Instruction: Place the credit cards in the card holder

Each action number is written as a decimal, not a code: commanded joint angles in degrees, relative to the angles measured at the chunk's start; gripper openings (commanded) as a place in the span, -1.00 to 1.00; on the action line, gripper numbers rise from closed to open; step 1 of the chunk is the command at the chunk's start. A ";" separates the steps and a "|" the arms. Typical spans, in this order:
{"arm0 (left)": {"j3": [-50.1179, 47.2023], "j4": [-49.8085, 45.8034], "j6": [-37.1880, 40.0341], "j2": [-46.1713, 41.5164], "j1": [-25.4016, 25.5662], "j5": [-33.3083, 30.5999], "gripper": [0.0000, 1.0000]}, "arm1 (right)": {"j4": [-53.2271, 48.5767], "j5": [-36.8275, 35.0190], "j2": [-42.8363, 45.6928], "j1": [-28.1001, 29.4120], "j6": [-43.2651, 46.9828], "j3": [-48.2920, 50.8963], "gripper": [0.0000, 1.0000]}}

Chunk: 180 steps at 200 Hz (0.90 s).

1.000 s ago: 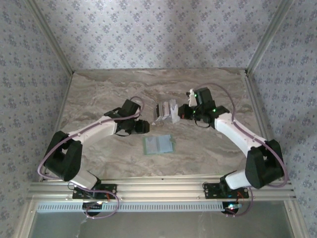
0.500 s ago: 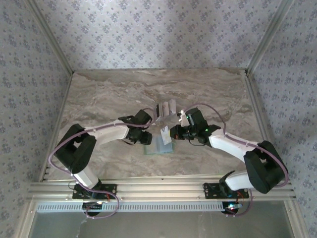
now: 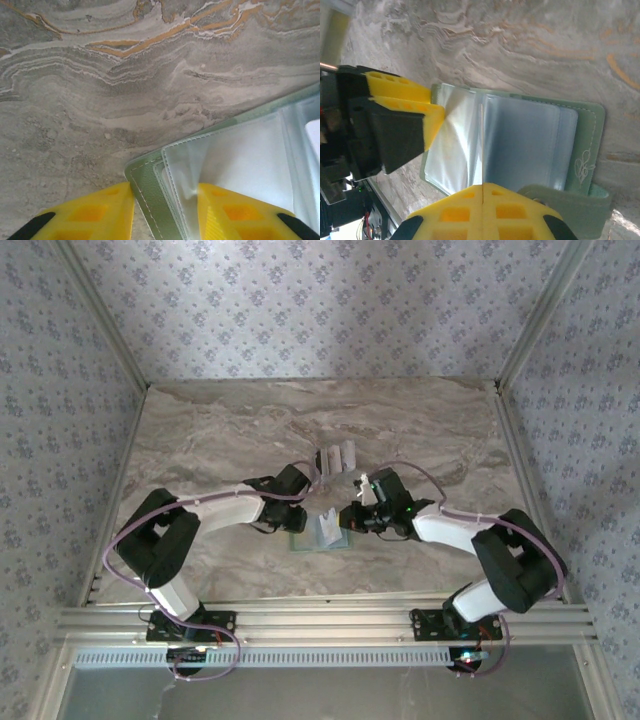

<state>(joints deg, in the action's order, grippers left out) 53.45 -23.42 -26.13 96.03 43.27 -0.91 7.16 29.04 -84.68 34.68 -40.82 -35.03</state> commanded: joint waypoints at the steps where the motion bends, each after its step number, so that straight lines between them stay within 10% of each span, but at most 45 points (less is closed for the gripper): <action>1: -1.68 -0.60 0.16 1.58 0.42 0.25 -0.32 | 2.98 2.49 -0.72 0.48 -2.91 1.27 -1.00; 180: -2.02 -0.48 0.20 0.31 0.55 1.43 -0.36 | 5.49 7.49 -4.13 0.20 -4.75 2.21 -1.00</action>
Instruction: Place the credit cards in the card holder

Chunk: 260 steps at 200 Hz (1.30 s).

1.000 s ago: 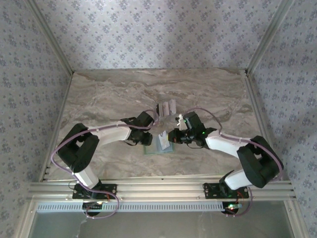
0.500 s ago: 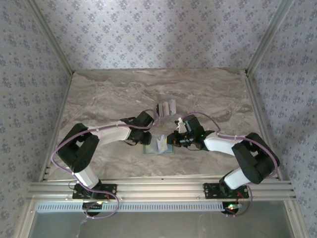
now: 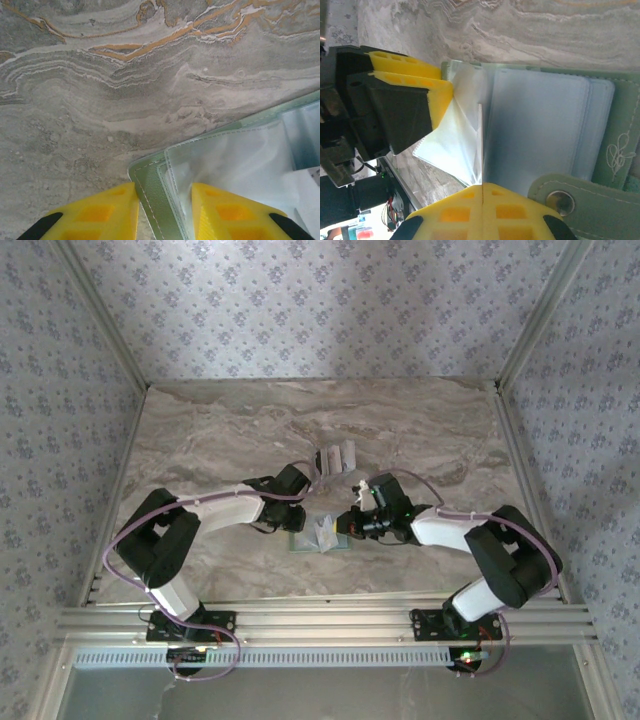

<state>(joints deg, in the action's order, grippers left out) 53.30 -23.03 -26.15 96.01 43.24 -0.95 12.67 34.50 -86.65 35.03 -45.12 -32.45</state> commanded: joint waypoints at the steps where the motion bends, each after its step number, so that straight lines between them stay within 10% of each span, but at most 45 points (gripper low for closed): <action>1: -1.88 -0.83 0.22 0.28 0.55 1.48 -0.36 | -0.01 2.04 -2.23 -0.19 -0.47 -0.40 -1.00; 260: -10.32 3.88 -3.11 -5.96 0.68 8.14 -0.26 | 4.03 -6.96 -9.22 5.61 -4.42 -4.49 -1.00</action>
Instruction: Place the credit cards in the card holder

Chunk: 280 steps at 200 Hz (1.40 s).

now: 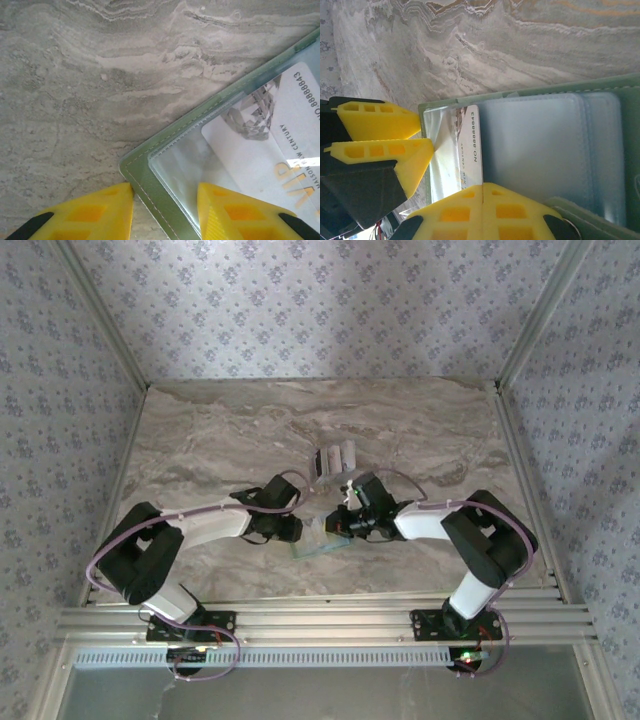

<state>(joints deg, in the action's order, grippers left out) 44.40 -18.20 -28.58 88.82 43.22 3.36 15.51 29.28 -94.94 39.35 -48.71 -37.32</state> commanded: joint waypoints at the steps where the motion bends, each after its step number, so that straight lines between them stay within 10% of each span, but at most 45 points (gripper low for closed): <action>1: -1.42 -0.91 -0.69 1.25 0.67 3.84 -0.26 | 1.19 -1.75 -0.94 1.35 -0.81 0.35 -1.00; 150: -0.98 0.58 -0.47 3.60 0.70 4.59 -0.27 | 0.02 -2.52 -5.15 7.40 3.40 -6.71 -1.00; 280: -1.38 -0.08 0.28 3.06 0.56 2.00 -0.27 | -33.66 -22.59 5.67 7.49 19.60 -16.23 0.11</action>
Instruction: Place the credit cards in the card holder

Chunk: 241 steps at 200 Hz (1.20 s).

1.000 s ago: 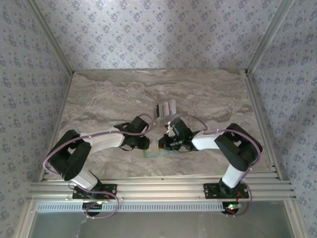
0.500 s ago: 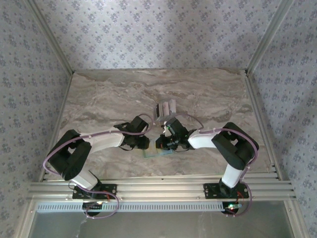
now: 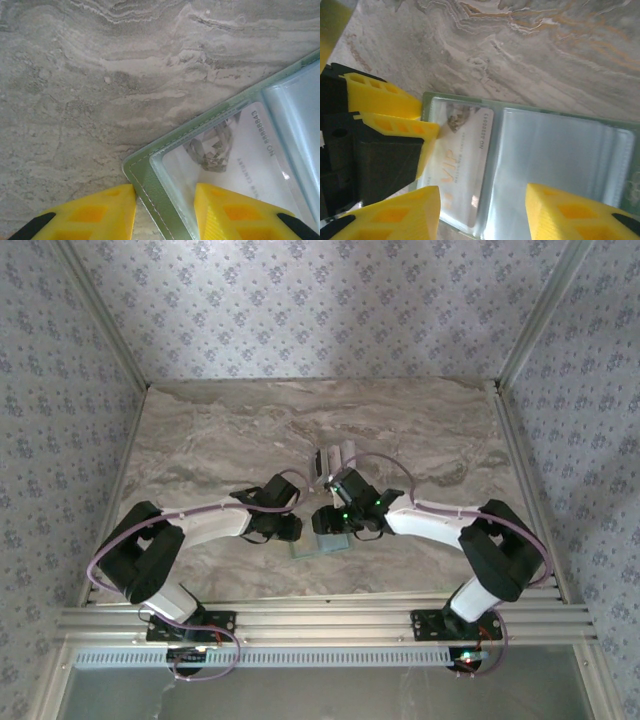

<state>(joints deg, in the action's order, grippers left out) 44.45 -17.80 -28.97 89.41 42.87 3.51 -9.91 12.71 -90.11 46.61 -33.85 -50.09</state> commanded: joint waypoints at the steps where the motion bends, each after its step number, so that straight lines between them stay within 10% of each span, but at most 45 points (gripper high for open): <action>1: -1.45 -0.43 0.67 2.50 0.90 1.85 -0.27 | -8.39 -6.16 0.78 0.23 4.83 -3.58 0.11; 241: -0.94 -0.44 1.09 2.85 0.74 3.07 -0.26 | -18.16 -15.53 -11.33 -0.30 13.09 -15.45 -0.18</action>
<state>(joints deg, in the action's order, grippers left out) 44.45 -17.82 -28.95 89.30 42.87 3.57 -25.58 -0.58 -100.95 46.48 -22.15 -63.75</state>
